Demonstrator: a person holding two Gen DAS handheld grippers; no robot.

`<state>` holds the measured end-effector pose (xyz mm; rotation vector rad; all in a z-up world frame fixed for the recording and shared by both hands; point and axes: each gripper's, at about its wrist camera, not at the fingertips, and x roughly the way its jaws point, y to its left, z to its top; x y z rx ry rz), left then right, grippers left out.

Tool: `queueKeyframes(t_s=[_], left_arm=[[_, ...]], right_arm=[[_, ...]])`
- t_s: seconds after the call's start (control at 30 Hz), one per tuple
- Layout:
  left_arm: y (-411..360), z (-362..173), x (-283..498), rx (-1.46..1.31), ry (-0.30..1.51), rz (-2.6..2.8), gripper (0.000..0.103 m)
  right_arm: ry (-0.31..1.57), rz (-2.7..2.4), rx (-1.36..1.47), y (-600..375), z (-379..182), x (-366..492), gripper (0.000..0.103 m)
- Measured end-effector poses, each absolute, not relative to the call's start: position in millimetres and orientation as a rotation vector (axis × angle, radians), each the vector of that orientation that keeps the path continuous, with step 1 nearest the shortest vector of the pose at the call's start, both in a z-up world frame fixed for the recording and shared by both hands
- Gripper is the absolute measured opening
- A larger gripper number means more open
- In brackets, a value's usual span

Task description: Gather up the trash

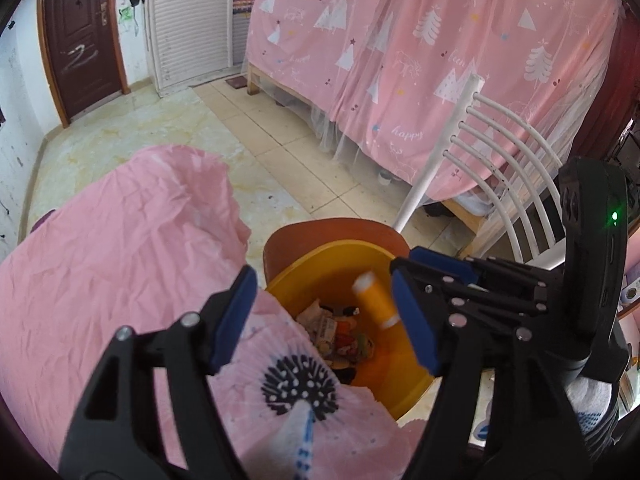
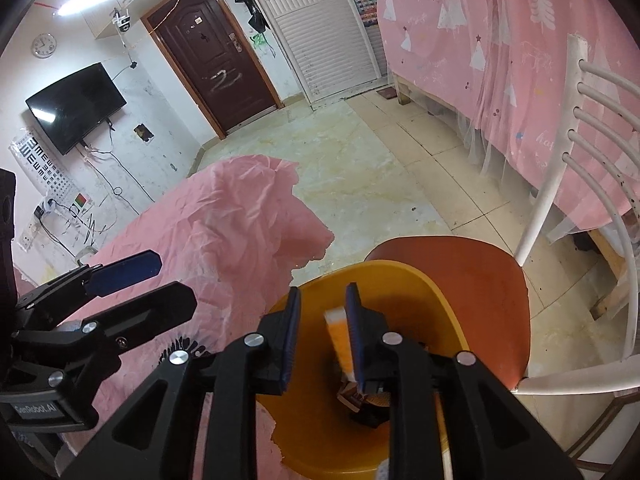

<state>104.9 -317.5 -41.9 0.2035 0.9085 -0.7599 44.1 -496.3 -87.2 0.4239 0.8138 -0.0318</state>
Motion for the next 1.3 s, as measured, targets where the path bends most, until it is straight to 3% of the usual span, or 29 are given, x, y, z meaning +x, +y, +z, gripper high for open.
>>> queueKeyframes(t_s=[0.07, 0.13, 0.17, 0.33, 0.5, 0.9, 1.3], left_arm=[[-306, -38, 103, 0.187, 0.896, -0.753, 0.067], [-292, -33, 102, 0.169, 0.878, -0.738, 0.073], [-286, -31, 102, 0.161, 0.870, -0.729, 0.075], [-246, -18, 98, 0.115, 0.806, -0.663, 0.088], [-202, -3, 94, 0.072, 0.736, -0.566, 0.092], [-120, 16, 65, 0.075, 0.577, -0.314, 0.093], [-57, 23, 51, -0.001, 0.553, -0.188, 0.093]], right_arm=[[0.799, -0.030, 0.421, -492, -83, 43, 0.053], [0.781, -0.025, 0.415, -487, -78, 42, 0.071], [0.774, -0.022, 0.407, -482, -75, 42, 0.075], [0.742, -0.013, 0.358, -454, -60, 45, 0.080], [0.680, 0.012, 0.291, -415, -43, 46, 0.082], [0.595, 0.116, 0.168, -325, -23, 54, 0.082], [0.591, 0.164, 0.093, -276, -13, 60, 0.082]])
